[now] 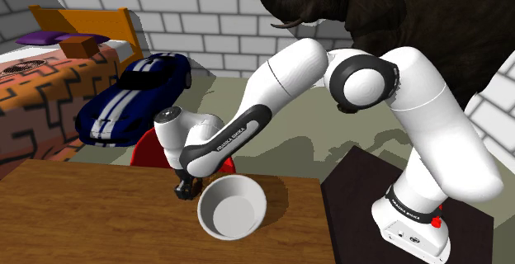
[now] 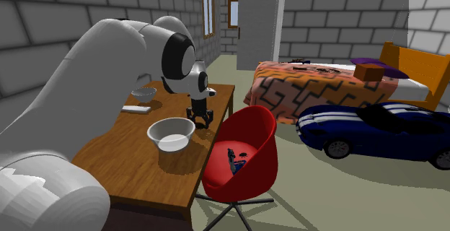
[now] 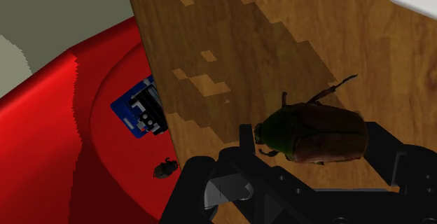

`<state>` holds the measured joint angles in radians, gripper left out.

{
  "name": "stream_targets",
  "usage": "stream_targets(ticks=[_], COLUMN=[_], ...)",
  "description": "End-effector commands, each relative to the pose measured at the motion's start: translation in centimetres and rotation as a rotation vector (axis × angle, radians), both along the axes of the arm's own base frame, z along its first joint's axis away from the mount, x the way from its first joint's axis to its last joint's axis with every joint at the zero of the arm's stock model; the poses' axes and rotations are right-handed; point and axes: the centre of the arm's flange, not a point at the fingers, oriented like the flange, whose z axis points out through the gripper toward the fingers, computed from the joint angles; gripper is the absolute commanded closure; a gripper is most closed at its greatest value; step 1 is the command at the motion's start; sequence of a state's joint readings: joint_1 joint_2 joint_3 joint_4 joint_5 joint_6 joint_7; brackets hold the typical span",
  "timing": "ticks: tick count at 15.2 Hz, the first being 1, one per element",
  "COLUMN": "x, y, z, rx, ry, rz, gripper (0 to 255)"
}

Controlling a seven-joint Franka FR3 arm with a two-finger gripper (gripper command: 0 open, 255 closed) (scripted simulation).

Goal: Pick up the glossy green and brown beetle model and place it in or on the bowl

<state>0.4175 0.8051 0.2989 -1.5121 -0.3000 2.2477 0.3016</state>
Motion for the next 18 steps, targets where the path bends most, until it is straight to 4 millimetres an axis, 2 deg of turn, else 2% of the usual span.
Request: stream_targets(ticks=[1,4,18], x=[0.0,0.0,0.0], y=[0.0,0.0,0.0], z=[0.0,0.0,7.4], rx=[0.0,0.0,0.0], ry=[0.0,0.0,0.0], rz=[0.0,0.0,0.0], gripper=[255,255,255])
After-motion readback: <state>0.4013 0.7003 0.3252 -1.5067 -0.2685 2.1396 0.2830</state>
